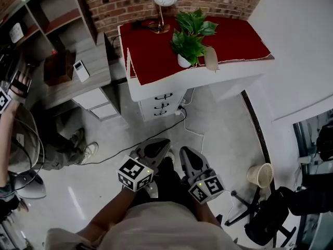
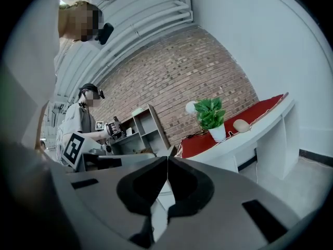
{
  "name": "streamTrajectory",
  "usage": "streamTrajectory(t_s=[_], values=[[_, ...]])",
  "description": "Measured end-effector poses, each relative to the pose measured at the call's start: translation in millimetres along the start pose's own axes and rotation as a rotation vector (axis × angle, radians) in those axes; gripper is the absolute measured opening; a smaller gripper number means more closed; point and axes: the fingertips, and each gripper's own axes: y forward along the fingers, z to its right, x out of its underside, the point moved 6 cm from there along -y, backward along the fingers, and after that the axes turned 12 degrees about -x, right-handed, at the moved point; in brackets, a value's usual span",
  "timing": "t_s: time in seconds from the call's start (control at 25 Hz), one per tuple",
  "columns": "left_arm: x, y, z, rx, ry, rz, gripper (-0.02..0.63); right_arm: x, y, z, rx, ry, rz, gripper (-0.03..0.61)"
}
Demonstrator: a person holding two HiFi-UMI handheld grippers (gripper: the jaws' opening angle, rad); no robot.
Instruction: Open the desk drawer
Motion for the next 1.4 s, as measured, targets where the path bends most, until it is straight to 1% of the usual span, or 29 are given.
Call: streamTrajectory(t_s=[0.08, 0.16, 0.24, 0.36, 0.48, 0.6, 0.68, 0.88, 0.96, 1.08, 1.2, 1.4], values=[[-7, 15, -3, -0.029, 0.011, 0.000, 0.011, -13, 3, 12, -0.008, -0.028, 0.018, 0.017], [-14, 31, -4, -0.056, 0.042, -0.003, 0.011, -27, 5, 23, -0.030, -0.066, 0.029, 0.017], [-19, 45, -4, -0.064, 0.052, -0.003, 0.011, -36, 9, 34, -0.055, -0.091, 0.025, 0.017], [-22, 63, -4, -0.065, 0.016, -0.005, 0.011, -44, 16, 53, -0.088, -0.066, 0.039, 0.018], [-25, 78, -7, -0.083, 0.034, -0.012, 0.011, -52, 25, 67, -0.117, -0.074, 0.044, 0.018], [-30, 93, -10, -0.085, 0.024, 0.000, 0.011, -57, 31, 84, -0.160, -0.025, 0.057, 0.017], [-33, 104, -11, -0.083, 0.020, 0.010, 0.011, -60, 33, 96, -0.176, -0.024, 0.060, 0.017], [-42, 127, -15, -0.078, 0.027, 0.033, 0.011, -70, 45, 128, -0.187, -0.032, 0.069, 0.017], [-45, 135, -17, -0.071, 0.023, 0.049, 0.011, -72, 50, 140, -0.187, -0.054, 0.063, 0.017], [-50, 141, -20, -0.067, 0.037, 0.064, 0.011, -75, 59, 156, -0.183, -0.086, 0.042, 0.017], [-52, 146, -26, -0.066, 0.049, 0.067, 0.011, -78, 67, 166, -0.187, -0.107, 0.035, 0.017], [-57, 152, -39, -0.083, 0.075, 0.058, 0.011, -81, 75, 178, -0.184, -0.099, 0.059, 0.017]])
